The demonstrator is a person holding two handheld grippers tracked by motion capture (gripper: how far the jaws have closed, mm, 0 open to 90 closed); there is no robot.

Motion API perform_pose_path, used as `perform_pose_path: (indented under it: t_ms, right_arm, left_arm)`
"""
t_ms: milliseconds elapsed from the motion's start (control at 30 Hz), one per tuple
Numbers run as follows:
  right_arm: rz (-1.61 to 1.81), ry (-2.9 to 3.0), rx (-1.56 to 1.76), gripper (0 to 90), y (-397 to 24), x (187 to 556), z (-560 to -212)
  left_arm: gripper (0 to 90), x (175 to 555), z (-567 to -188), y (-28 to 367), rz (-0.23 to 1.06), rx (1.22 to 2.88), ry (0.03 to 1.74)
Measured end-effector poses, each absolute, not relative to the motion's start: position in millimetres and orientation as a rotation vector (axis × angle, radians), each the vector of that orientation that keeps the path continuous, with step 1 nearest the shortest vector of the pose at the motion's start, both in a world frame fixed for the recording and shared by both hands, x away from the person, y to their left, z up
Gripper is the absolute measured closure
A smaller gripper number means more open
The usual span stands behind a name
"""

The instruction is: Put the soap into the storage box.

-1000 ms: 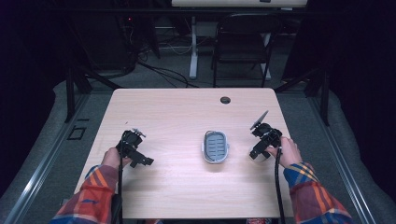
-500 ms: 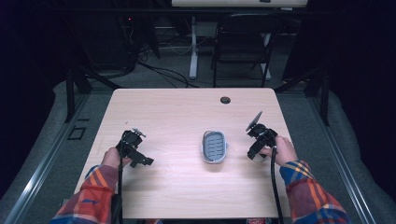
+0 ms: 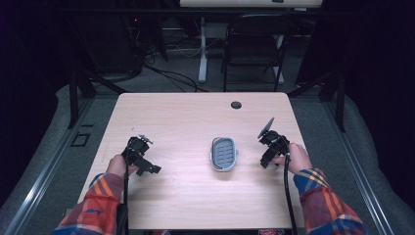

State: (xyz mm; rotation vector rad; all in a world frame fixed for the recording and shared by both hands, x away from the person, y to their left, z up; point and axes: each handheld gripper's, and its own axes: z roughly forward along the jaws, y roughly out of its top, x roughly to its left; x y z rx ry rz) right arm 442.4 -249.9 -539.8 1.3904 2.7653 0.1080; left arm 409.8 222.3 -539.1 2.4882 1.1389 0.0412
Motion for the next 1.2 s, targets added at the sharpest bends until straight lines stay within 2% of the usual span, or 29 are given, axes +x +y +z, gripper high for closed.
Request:
perform_pose_path:
  t_ms: [267, 400, 667, 700, 733, 900, 933, 1200]
  right_arm:
    - [0.048, 2.795, 1.364, 23.8, -248, 443, -541]
    - [0.137, 2.752, 1.393, 24.1, -247, 439, -544]
    - [0.114, 2.762, 1.353, 24.2, -249, 438, -534]
    - [0.017, 2.807, 1.292, 24.2, -249, 441, -528]
    - [0.112, 2.759, 1.346, 24.2, -249, 437, -532]
    - [0.157, 2.748, 1.356, 24.2, -247, 435, -528]
    - [0.057, 2.802, 1.286, 24.2, -248, 438, -521]
    - [0.114, 2.779, 1.306, 24.3, -245, 433, -516]
  left_arm:
    - [0.0, 409, -539, 222, 0.04, 2.488, 1.139]
    - [0.0, 409, -539, 223, 0.037, 2.486, 1.142]
    - [0.0, 410, -539, 223, 0.038, 2.486, 1.139]
    - [0.0, 410, -539, 223, 0.039, 2.486, 1.139]
    - [0.0, 410, -539, 223, 0.042, 2.488, 1.138]
    - [0.0, 409, -538, 222, 0.045, 2.489, 1.134]
    - [0.0, 409, -538, 223, 0.046, 2.49, 1.134]
    - [0.0, 409, -538, 222, 0.046, 2.49, 1.134]
